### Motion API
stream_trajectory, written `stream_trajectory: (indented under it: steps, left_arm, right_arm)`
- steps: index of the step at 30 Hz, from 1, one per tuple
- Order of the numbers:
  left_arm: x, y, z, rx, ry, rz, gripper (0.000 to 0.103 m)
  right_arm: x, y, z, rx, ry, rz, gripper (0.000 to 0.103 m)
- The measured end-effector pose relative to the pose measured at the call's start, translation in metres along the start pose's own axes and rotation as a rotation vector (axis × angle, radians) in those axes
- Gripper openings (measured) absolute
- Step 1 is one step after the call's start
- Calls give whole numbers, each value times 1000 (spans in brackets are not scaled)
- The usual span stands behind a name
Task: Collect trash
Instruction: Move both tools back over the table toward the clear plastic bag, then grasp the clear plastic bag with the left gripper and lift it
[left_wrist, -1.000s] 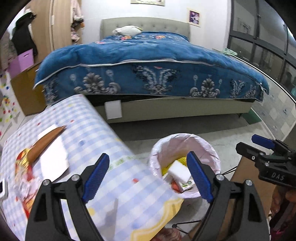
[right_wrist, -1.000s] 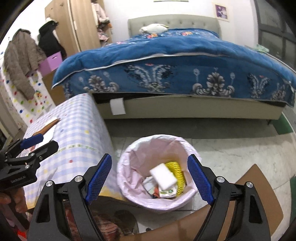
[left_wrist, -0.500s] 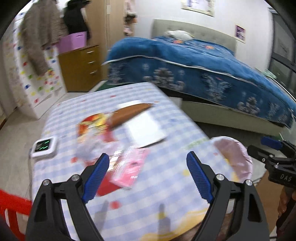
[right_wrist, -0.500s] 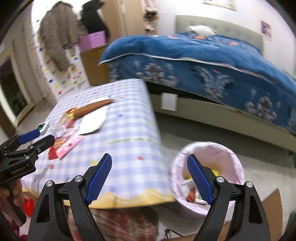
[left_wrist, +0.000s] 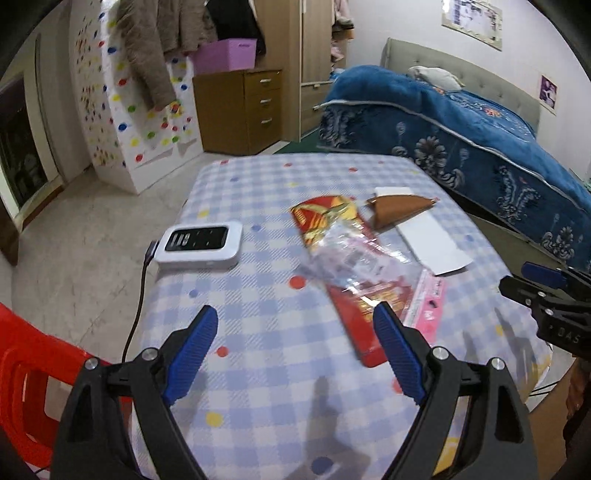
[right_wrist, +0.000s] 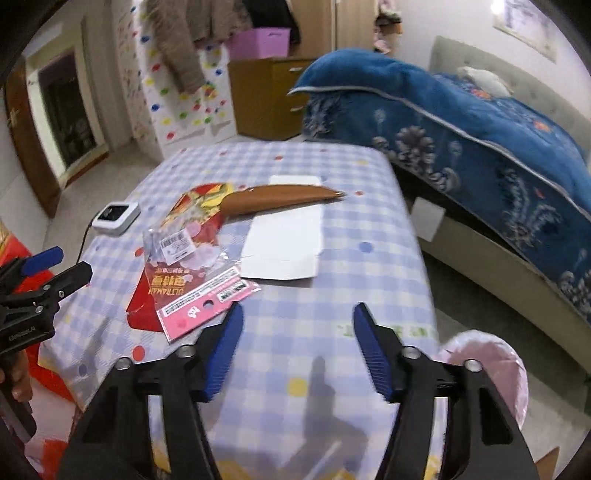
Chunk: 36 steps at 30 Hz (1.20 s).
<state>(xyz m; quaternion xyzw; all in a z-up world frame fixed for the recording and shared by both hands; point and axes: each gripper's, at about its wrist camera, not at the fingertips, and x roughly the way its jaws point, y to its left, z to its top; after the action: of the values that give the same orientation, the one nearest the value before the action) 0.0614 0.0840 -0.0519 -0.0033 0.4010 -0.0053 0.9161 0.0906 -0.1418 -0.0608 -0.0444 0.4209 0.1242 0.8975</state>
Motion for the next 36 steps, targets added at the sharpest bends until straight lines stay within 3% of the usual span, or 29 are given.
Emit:
stream_trajectory:
  steps: [2,11,21,29,36]
  left_arm:
    - [7,3,-1,-3,10,-1,84]
    - [32,12,9,-11,26,-4,84]
    - [38,20,6,-20,46,-8,84]
    - [24,21,-3,-23,37,-9,84]
    - [9,15,-12,-37,43,-28,84]
  right_arm:
    - [10,6,3,-19,14,1,35]
    - [55,30,32,-93,48,44,18]
    - [89,43,46,-135,90,55,16]
    - [62,46,16,-126,122,75,16]
    - [36,63,-12,-123,147,190,16]
